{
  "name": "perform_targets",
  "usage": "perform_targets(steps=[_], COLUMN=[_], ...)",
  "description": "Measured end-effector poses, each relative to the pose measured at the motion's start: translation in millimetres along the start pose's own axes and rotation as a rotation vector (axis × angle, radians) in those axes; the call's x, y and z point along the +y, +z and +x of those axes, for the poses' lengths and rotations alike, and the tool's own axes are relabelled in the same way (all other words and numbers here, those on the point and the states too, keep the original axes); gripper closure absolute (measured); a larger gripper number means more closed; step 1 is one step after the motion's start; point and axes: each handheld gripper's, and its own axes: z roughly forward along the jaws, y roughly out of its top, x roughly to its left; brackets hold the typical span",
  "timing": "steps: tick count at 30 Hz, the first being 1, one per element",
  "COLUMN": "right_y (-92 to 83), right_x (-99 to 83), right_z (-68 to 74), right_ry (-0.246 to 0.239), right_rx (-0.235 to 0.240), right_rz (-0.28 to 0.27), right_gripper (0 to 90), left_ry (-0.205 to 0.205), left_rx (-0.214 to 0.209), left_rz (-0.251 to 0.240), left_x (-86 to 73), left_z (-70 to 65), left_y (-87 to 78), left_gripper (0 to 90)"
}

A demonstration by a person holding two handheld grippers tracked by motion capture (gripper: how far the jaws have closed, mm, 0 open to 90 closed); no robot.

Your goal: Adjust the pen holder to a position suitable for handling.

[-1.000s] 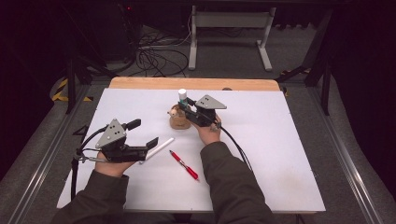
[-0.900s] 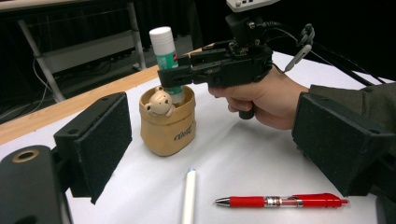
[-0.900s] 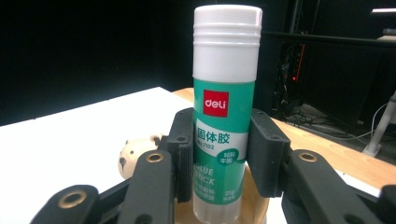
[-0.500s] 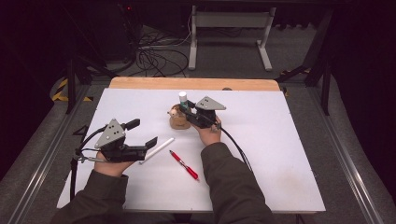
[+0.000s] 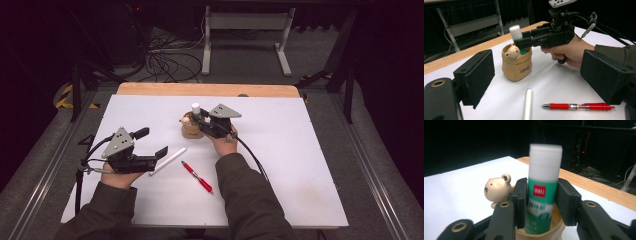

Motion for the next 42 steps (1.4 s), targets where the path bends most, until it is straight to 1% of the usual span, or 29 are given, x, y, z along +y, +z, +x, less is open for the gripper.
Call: perform_targets(steps=[3, 4, 6, 8, 10, 12, 16, 17, 20, 21, 24, 25, 28, 29, 30, 32, 33, 37, 38, 40, 42], right_y=[-1.2, -3.3, -4.1, -7.0, -8.4, -14.0, -19.6, -23.8, -27.1, -31.8, -35.9, -40.3, -46.8, -46.8, -52.7, -57.0, -57.0, -69.6, -69.6, -73.9, -77.9], right_x=[1.3, 4.0, 4.8, 6.5, 6.5, 6.6, 8.0, 9.8, 11.6, 13.8, 15.6, 17.2, 19.1, 19.1, 20.6, 21.7, 21.7, 24.2, 24.2, 24.7, 25.3], right_z=[-0.2, -0.1, 0.0, 0.4, 0.2, -0.9, -1.2, -0.8, 0.3, 2.5, 4.7, 6.4, 8.4, 8.4, 9.4, 10.4, 10.4, 14.0, 14.0, 15.9, 17.6], right_ry=[0.007, 0.005, 0.004, 0.007, 0.01, 0.026, 0.022, 0.019, 0.012, 0.0, -0.007, -0.007, -0.01, -0.01, -0.005, 0.001, 0.001, 0.008, 0.008, 0.007, 0.01], right_rx=[0.001, 0.0, 0.0, -0.004, -0.006, -0.007, -0.005, 0.003, 0.007, 0.018, 0.026, 0.033, 0.043, 0.043, 0.048, 0.057, 0.057, 0.072, 0.072, 0.08, 0.086], right_rz=[-0.009, -0.022, -0.025, -0.032, -0.035, -0.042, -0.058, -0.063, -0.064, -0.066, -0.066, -0.062, -0.063, -0.063, -0.062, -0.068, -0.068, -0.072, -0.072, -0.073, -0.072], right_gripper=[61.3, 60.8, 60.0, 55.6, 54.5, 51.4, 49.1, 46.3, 43.7, 41.4, 39.2, 36.3, 32.8, 32.8, 30.1, 28.4, 28.4, 24.2, 24.2, 23.1, 21.9], left_ry=[-0.001, -0.001, 0.0, 0.002, -0.001, -0.006, -0.005, -0.002, -0.003, -0.002, 0.001, -0.003, -0.004, -0.006, -0.006, -0.008, -0.005, 0.0, 0.001, 0.002, 0.011], left_rx=[0.001, 0.002, 0.002, 0.002, 0.004, 0.001, 0.003, 0.004, 0.005, 0.004, 0.003, 0.001, 0.001, 0.0, 0.002, 0.002, 0.004, 0.009, 0.01, 0.012, 0.012], left_rz=[-0.002, -0.001, 0.002, 0.004, 0.008, 0.005, 0.004, 0.006, 0.008, 0.009, 0.01, 0.01, 0.01, 0.011, 0.013, 0.016, 0.018, 0.03, 0.032, 0.041, 0.055], left_x=[0.2, 0.1, -0.2, -1.1, -2.0, -2.7, -3.9, -4.2, -5.0, -5.3, -6.1, -6.8, -8.4, -9.0, -9.8, -11.0, -11.5, -14.7, -15.7, -18.0, -20.4], left_z=[0.6, 0.7, 0.7, 1.2, 1.6, 2.1, 1.6, 1.4, 1.1, 0.9, 0.9, 0.3, 0.3, 0.3, 0.4, 0.5, 0.8, 1.0, 1.4, 1.9, 2.3], left_y=[-0.8, -0.8, -0.7, -0.2, 0.0, 0.0, 0.2, 0.4, 0.9, 1.0, 0.7, 0.6, 0.2, 0.2, 0.2, 0.4, 0.4, 0.7, 1.0, 1.7, 2.5], left_gripper=[13.3, 13.3, 13.3, 13.3, 13.2, 13.2, 13.8, 14.2, 14.2, 14.2, 14.3, 14.3, 14.6, 14.6, 14.9, 15.3, 15.3, 16.7, 16.7, 17.5, 19.8])
